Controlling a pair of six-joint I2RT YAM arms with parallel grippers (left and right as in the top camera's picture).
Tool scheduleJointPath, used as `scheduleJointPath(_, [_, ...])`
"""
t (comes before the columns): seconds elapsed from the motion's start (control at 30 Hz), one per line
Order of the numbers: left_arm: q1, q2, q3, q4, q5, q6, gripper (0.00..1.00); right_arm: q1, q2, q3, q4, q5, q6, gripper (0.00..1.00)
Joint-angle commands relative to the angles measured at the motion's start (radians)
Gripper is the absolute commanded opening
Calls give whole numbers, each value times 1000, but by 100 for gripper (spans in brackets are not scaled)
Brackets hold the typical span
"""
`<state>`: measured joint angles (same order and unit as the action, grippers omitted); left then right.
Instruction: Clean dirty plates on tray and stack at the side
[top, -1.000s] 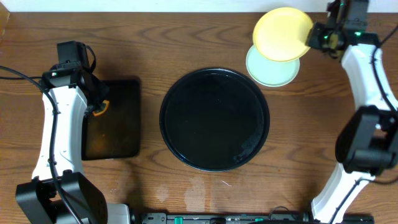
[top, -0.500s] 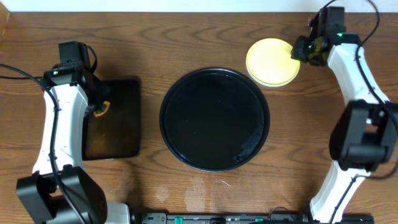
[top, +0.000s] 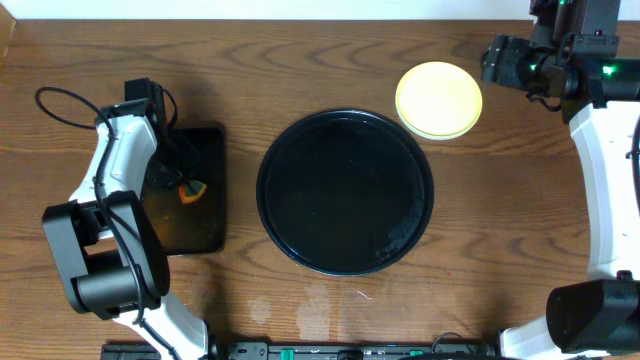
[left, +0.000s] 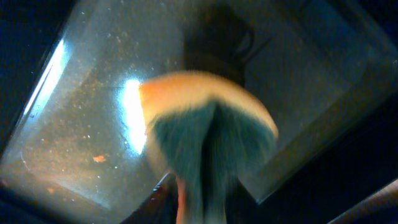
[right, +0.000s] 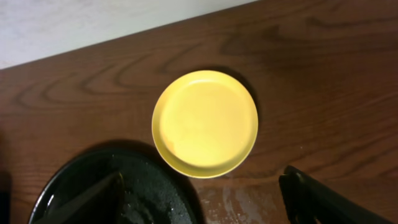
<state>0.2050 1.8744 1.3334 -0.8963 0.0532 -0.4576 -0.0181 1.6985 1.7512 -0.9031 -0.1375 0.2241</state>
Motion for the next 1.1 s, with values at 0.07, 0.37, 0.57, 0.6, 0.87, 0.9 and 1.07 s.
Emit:
scheduleJointPath(0.07, [2,-2,-2,-16,7,16,44,18,-39,3,-10,6,-6,84])
scheduleJointPath(0.37, [2,-267,107,-83,7,19,49,20,-212,3,-163,6,-90,91])
scheduleJointPath(0.57, [2,-466,107,-82,7,19,76,63,-320,2,-386,6,-128,91])
scheduleJointPath(0.6, [2,-483,107,-83,7,19,77,80,-335,1,-414,6,-128,92])
scheduleJointPath(0.87, [2,-528,106,-83,7,19,79,196,-393,1,-562,6,-125,99])
scheduleJointPath(0.9, [2,-528,104,-83,7,19,79,200,-393,1,-566,4,-124,99])
scheduleJointPath(1.07, [2,-528,101,-83,7,19,81,203,-391,1,-592,-43,-124,99])
